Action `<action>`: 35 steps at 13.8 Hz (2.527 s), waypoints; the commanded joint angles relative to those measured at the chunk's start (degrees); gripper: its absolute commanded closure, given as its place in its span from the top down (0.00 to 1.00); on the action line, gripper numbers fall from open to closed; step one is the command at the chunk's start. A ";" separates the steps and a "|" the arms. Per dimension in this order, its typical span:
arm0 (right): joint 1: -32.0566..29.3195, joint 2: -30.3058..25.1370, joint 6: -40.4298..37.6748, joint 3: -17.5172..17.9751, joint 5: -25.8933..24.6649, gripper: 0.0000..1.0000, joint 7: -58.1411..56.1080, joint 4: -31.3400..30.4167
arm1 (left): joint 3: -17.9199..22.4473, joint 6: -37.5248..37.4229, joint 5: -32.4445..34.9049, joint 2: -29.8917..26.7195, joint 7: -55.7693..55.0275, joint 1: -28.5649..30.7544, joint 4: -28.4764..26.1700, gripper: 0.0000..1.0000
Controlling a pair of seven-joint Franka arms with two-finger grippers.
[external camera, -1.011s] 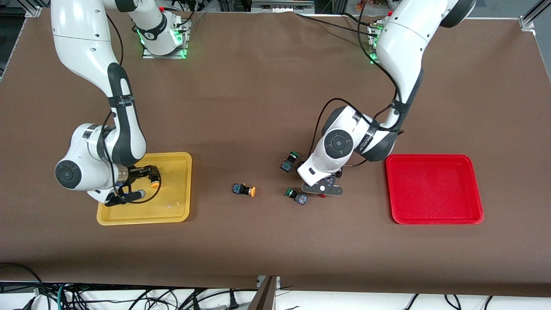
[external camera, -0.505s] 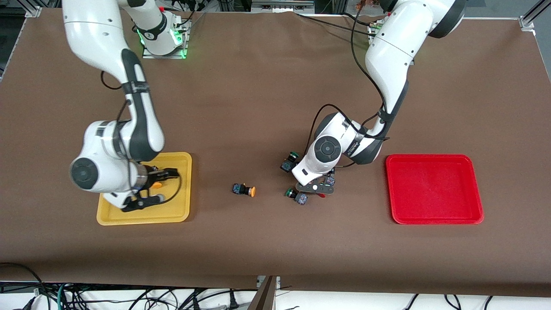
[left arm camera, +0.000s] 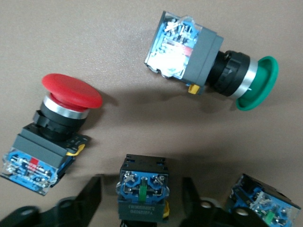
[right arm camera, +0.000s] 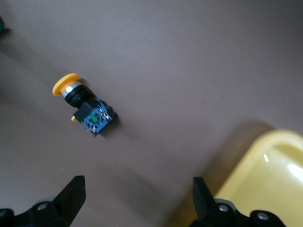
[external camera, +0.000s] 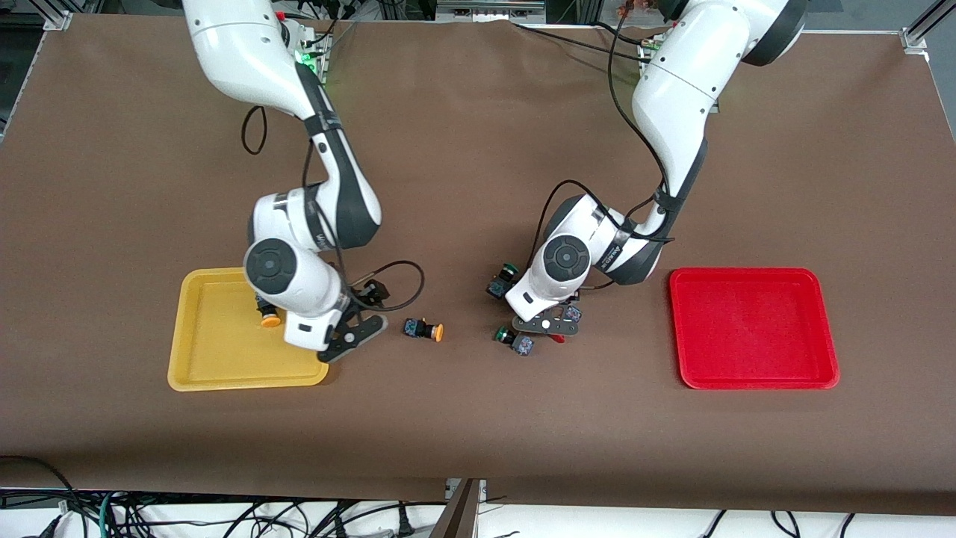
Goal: Place red and yellow buttons in trays
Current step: 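Grasp the second yellow-capped button with the right gripper, then lower the red button into the red tray while the right gripper carries its button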
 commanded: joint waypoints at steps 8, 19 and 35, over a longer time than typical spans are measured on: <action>5.00 7.18 11.30 0.87 -1.21 1.00 -6.96 1.84 | 0.32 -8.44 1.39 -8.13 -0.13 5.37 0.12 0.32; 5.18 8.15 13.06 1.75 -0.59 0.52 -5.73 1.57 | 0.32 -14.69 0.95 -12.10 31.04 28.74 -0.40 0.35; -5.89 -4.50 -13.66 -8.01 -0.77 0.22 -6.43 -7.73 | 0.50 -5.84 1.47 -10.07 36.96 43.35 -10.23 0.40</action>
